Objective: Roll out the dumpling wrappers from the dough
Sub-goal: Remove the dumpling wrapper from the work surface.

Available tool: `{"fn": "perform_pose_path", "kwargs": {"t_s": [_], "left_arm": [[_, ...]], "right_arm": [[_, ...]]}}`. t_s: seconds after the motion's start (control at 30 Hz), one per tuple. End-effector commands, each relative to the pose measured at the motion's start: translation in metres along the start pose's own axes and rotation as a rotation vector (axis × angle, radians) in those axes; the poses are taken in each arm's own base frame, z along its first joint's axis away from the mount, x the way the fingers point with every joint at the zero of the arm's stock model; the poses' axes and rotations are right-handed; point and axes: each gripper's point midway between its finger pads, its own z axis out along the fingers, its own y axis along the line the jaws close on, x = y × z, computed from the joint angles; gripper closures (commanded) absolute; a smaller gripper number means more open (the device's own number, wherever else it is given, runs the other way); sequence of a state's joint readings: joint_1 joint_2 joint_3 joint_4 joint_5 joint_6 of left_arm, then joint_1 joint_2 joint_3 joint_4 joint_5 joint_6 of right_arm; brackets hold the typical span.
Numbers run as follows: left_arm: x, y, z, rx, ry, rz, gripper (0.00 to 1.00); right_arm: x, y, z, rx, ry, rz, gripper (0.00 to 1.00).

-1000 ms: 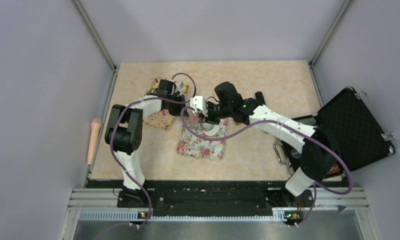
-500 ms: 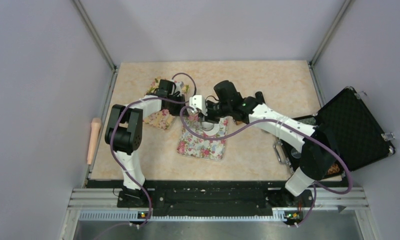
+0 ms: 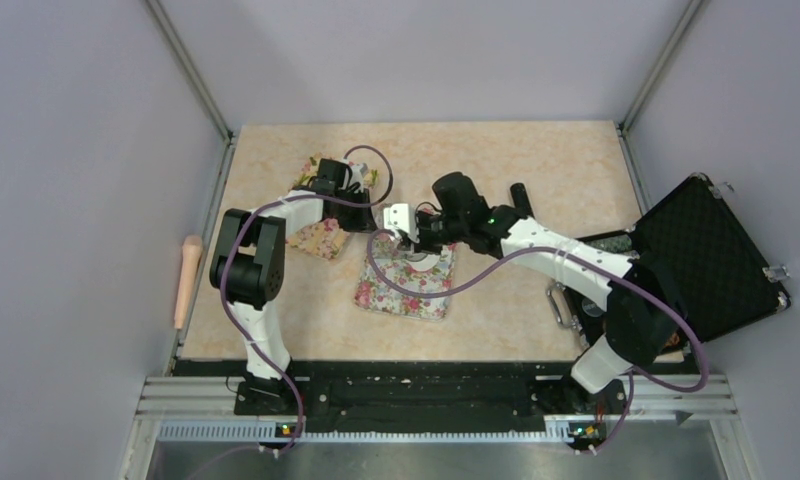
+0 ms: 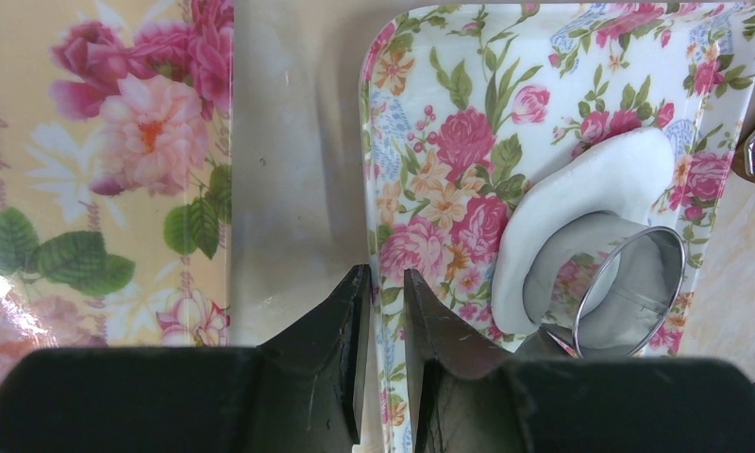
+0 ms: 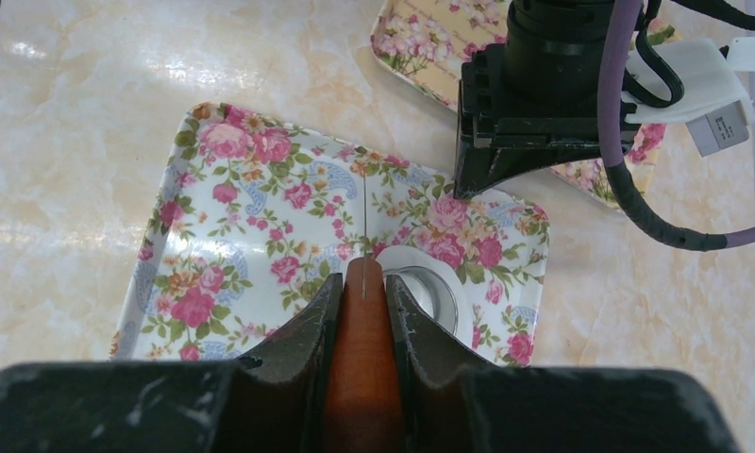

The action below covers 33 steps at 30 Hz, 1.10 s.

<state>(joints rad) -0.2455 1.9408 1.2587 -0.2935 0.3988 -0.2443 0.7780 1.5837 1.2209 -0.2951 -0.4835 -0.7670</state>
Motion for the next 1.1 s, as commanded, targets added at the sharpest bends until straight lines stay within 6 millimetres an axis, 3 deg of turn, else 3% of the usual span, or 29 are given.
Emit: {"fn": "perform_pose_path", "kwargs": {"t_s": [0.0, 0.3, 0.47, 0.53, 0.6, 0.73, 0.87, 1.07], "left_arm": [[-0.014, -0.008, -0.004, 0.021, -0.030, 0.016, 0.76], [-0.016, -0.009, -0.006, 0.017, -0.037, 0.020, 0.76], [-0.017, -0.006, -0.007, 0.005, -0.041, 0.020, 0.76], [-0.016, -0.005, -0.006, -0.001, -0.040, 0.019, 0.81], [-0.016, -0.004, -0.006, -0.005, -0.038, 0.018, 0.91], [-0.015, -0.003, -0.005, -0.010, -0.033, 0.016, 1.00], [-0.014, -0.001, -0.004, -0.019, -0.031, 0.014, 1.00], [-0.011, 0.006, -0.001, -0.046, -0.024, -0.004, 1.00]], "right_arm": [[0.016, 0.024, -0.010, -0.068, 0.051, 0.025, 1.00], [0.031, 0.051, -0.027, -0.134, 0.111, 0.051, 1.00], [0.029, 0.057, -0.034, -0.143, 0.106, 0.057, 1.00], [0.029, 0.056, -0.037, -0.136, 0.111, 0.050, 1.00], [0.031, 0.057, -0.039, -0.137, 0.119, 0.048, 1.00], [0.040, 0.061, -0.043, -0.155, 0.145, 0.051, 1.00], [0.050, 0.067, -0.046, -0.180, 0.167, 0.068, 1.00], [0.050, 0.073, -0.057, -0.266, 0.161, 0.116, 1.00]]}}
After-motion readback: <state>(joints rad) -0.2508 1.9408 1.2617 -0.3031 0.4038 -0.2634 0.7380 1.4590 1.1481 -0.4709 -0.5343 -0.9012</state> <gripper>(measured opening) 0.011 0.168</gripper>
